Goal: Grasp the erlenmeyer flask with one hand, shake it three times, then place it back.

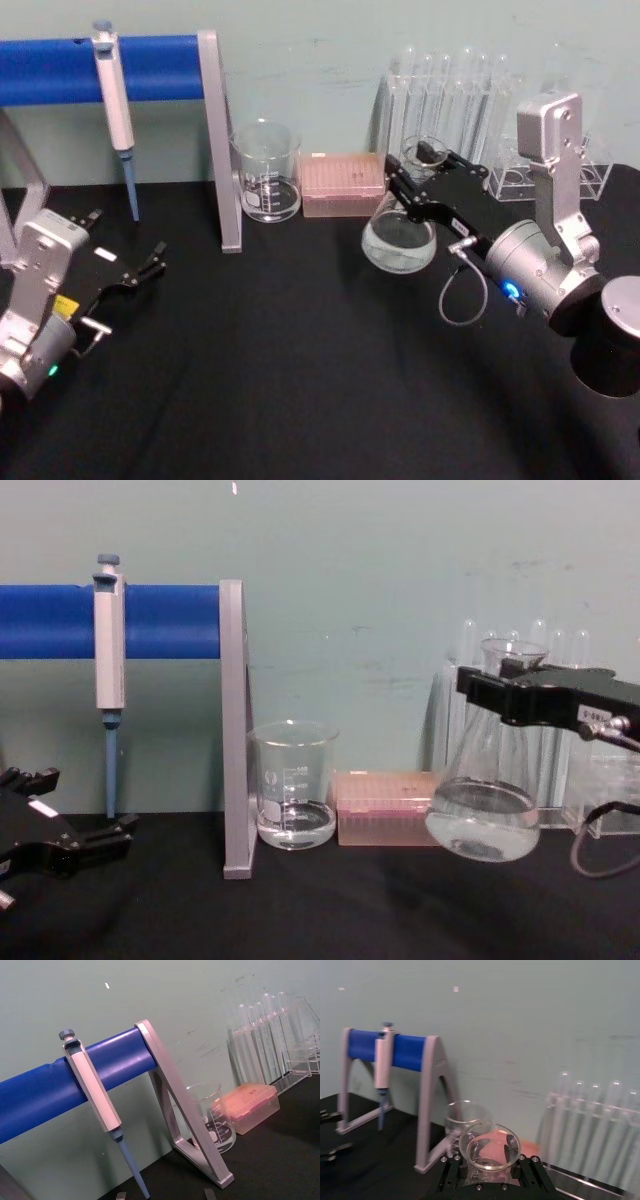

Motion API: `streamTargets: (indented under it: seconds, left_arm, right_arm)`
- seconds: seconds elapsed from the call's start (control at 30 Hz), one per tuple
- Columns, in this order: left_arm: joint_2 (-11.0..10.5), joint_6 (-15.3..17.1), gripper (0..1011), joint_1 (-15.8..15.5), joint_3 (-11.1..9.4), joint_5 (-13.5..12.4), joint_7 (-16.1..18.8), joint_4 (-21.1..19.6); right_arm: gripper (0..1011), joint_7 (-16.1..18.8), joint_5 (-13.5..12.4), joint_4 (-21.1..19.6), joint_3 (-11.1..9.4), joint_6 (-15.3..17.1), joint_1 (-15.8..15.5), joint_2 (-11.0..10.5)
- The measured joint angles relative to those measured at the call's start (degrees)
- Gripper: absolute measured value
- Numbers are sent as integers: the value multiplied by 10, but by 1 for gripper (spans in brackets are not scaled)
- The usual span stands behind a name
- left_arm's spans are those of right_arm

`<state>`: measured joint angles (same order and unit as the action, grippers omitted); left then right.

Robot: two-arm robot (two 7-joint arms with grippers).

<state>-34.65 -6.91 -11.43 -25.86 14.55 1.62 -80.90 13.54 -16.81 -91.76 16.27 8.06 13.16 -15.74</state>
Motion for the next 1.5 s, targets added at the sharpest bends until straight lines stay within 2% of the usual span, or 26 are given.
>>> streamTargets:
  seconds: [0.4,0.77,1.13,1.5]
  left_arm:
    - [0,0,1001,0,0,0,0,0]
    - [0,0,1001,0,0,0,0,0]
    - [0,0,1001,0,0,0,0,0]
    - [0,0,1001,0,0,0,0,0]
  right_arm:
    - [448,86,-32,-6,23,-6,7,-38]
    - [448,143,-59,2,50,-24,23,-66]
    - [448,160,-70,27,73,-42,41,-73]
    - [448,162,-73,71,99,-59,64,-67]
